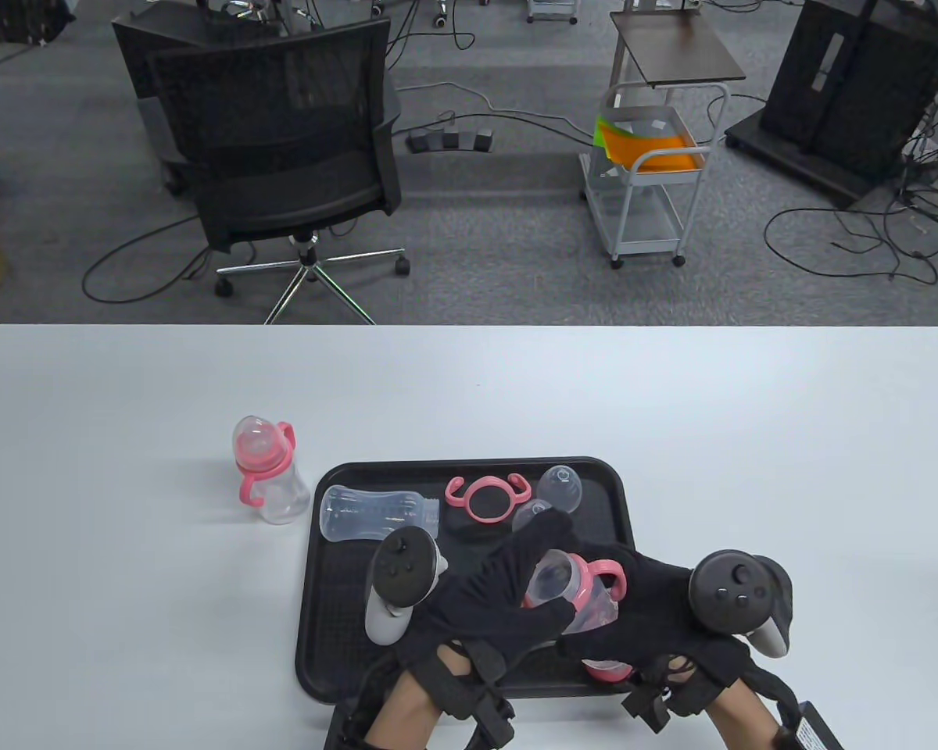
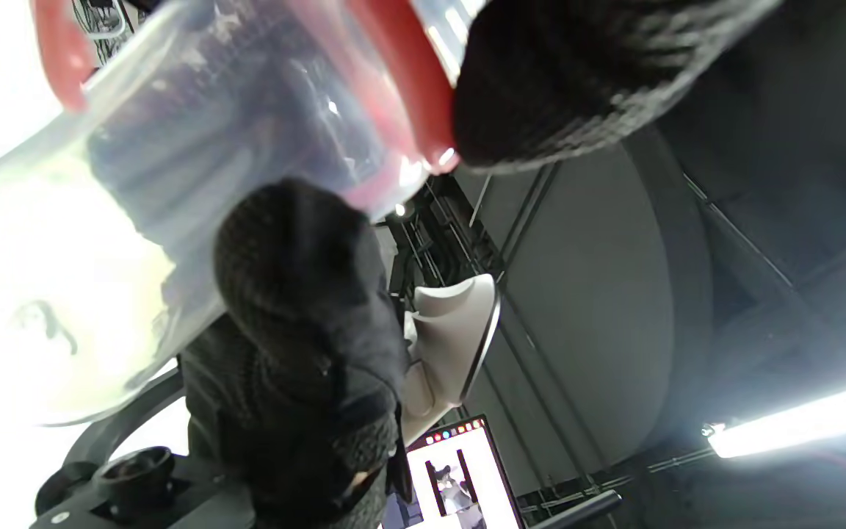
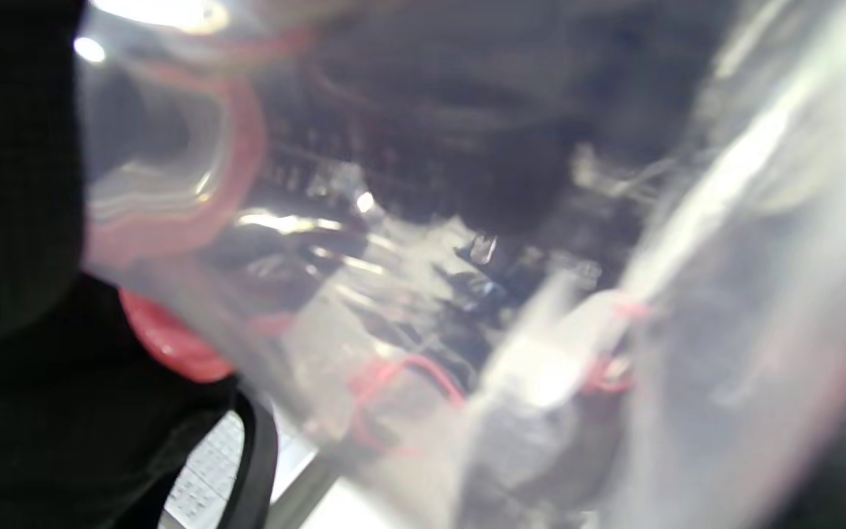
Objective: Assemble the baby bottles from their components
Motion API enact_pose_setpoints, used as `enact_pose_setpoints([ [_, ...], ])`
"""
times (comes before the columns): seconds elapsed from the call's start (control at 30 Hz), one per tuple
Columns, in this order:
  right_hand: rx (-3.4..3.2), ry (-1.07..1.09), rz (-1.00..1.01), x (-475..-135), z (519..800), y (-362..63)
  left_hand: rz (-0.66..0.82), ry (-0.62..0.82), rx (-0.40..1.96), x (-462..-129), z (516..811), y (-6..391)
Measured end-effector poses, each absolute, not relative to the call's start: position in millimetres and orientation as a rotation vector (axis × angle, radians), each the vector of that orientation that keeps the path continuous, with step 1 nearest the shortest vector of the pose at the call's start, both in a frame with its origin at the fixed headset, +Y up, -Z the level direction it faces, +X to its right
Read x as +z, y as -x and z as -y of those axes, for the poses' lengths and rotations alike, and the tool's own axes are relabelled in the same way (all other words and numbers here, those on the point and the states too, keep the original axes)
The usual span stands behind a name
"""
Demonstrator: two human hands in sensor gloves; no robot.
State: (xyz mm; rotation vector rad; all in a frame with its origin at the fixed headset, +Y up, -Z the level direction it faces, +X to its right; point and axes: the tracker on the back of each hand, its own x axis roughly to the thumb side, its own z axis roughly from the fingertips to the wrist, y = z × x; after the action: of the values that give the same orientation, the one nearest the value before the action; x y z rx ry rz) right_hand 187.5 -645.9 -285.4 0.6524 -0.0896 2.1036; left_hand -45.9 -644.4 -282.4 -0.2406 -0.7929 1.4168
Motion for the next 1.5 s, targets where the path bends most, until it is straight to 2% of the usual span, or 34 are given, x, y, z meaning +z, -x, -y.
enact_pose_setpoints([
  [0.07, 2.070, -0.675, 0.119, -286, 645, -190, 0.795, 0.254, 1.394, -282, 645, 46],
  [0.17, 2.045, -0.589, 0.162, -285, 643, -198, 0.661, 0.221, 1.418, -286, 653, 51],
  [0.23, 2.061, -0.610, 0.151, -285, 642, -199, 0.773, 0.327, 1.453, -290, 658, 47],
  [0.5, 2.064, -0.655, 0.064, -291, 648, -195, 0.719, 0.348, 1.392, -293, 660, 50],
  [0.63, 2.081, -0.644, 0.080, -296, 651, -201, 0.711, 0.332, 1.362, -294, 663, 47],
  [0.83, 2.058, -0.639, 0.084, -299, 651, -206, 0.692, 0.206, 1.304, -293, 658, 50],
  [1.13, 1.989, -0.579, 0.141, -304, 649, -226, 0.703, 0.231, 1.273, -291, 657, 49],
  [1.27, 1.955, -0.538, 0.158, -308, 649, -239, 0.648, 0.191, 1.229, -291, 658, 53],
  [1.4, 1.946, -0.483, 0.202, -312, 648, -256, 0.570, 0.132, 1.040, -288, 659, 50],
  [1.5, 1.938, -0.436, 0.243, -314, 648, -269, 0.601, 0.110, 0.757, -282, 662, 29],
])
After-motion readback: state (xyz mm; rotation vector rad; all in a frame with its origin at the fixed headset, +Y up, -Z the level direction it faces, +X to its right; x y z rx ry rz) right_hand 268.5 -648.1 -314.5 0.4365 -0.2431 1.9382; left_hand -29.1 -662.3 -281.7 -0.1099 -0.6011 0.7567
